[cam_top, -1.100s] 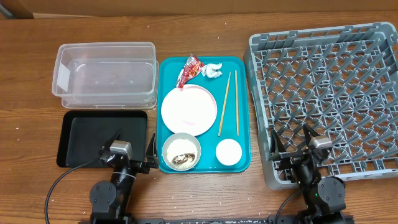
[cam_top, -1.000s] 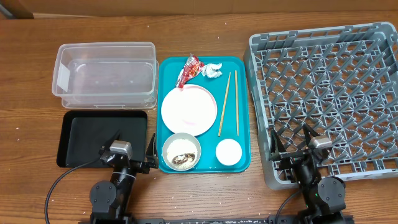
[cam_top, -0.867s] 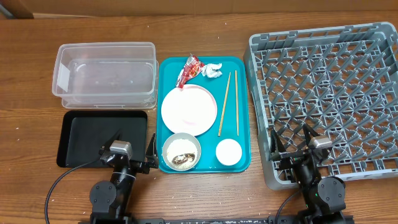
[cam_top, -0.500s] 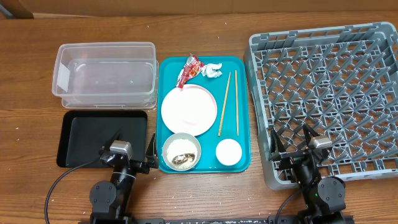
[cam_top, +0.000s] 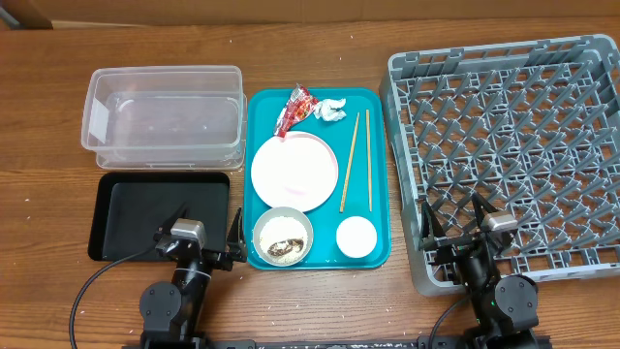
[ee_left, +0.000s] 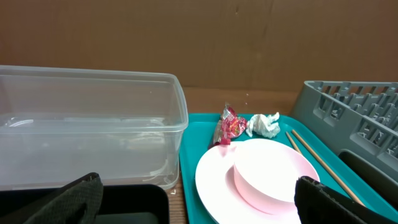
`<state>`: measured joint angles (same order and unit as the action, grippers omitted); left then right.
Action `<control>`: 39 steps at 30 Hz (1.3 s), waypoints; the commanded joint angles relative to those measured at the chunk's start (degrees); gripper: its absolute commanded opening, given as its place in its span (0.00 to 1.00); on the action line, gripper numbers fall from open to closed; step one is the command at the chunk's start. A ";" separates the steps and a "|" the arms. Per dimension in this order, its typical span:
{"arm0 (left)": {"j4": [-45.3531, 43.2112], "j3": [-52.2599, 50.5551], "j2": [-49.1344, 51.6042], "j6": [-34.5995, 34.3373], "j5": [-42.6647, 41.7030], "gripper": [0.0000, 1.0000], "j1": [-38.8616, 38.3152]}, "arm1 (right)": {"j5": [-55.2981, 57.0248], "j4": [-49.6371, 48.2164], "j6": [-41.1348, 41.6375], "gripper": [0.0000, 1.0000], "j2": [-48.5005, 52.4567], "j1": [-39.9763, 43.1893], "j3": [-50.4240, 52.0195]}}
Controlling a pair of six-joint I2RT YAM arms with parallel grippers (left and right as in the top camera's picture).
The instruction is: Sort waste into correct bins and load items into the dishwasher
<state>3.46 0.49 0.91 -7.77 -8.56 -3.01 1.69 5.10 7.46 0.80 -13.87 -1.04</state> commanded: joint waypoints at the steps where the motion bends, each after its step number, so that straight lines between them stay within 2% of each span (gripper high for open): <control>1: 0.15 -0.22 -0.55 0.02 0.46 1.00 0.20 | -0.13 -0.46 -0.24 1.00 -0.46 0.24 0.57; 5: -0.09 -0.20 -0.55 -2.51 -1.92 1.00 0.20 | -1.57 -0.33 -0.17 1.00 -0.46 0.22 0.57; 12: -4.52 -0.22 -0.55 -15.58 -8.02 1.00 0.20 | -9.66 -1.44 0.07 1.00 -0.46 0.11 0.57; 16: -10.47 -0.20 -0.55 -16.11 -11.32 1.00 0.20 | -15.67 -4.00 4.98 1.00 -0.46 0.11 -0.04; 18: -14.19 0.17 -0.55 -16.13 -13.05 1.00 0.20 | -16.02 -3.17 9.66 1.00 -0.46 0.11 -1.84; 20: -15.32 1.57 -0.55 -16.33 -14.01 1.00 0.20 | -16.04 -0.81 10.84 1.00 -0.44 0.11 -4.28; 24: -8.68 9.84 1.01 -16.02 -13.99 1.00 0.20 | -14.16 9.35 10.80 1.00 1.20 0.11 -13.40; 28: 1.77 21.42 8.61 -13.14 -15.54 1.00 0.20 | -10.01 20.15 10.78 1.00 7.78 0.11 -24.22; 35: 26.82 49.77 35.65 -9.27 -19.52 1.00 0.13 | -7.74 37.79 10.80 1.00 30.21 0.11 -46.18; 39: 34.97 64.30 47.69 -9.22 -21.38 1.00 0.13 | -7.74 46.66 10.78 1.00 43.58 0.13 -58.93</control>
<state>36.47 56.21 42.46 -19.03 -26.68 -3.01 -7.01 48.99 18.00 37.30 -13.87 -52.25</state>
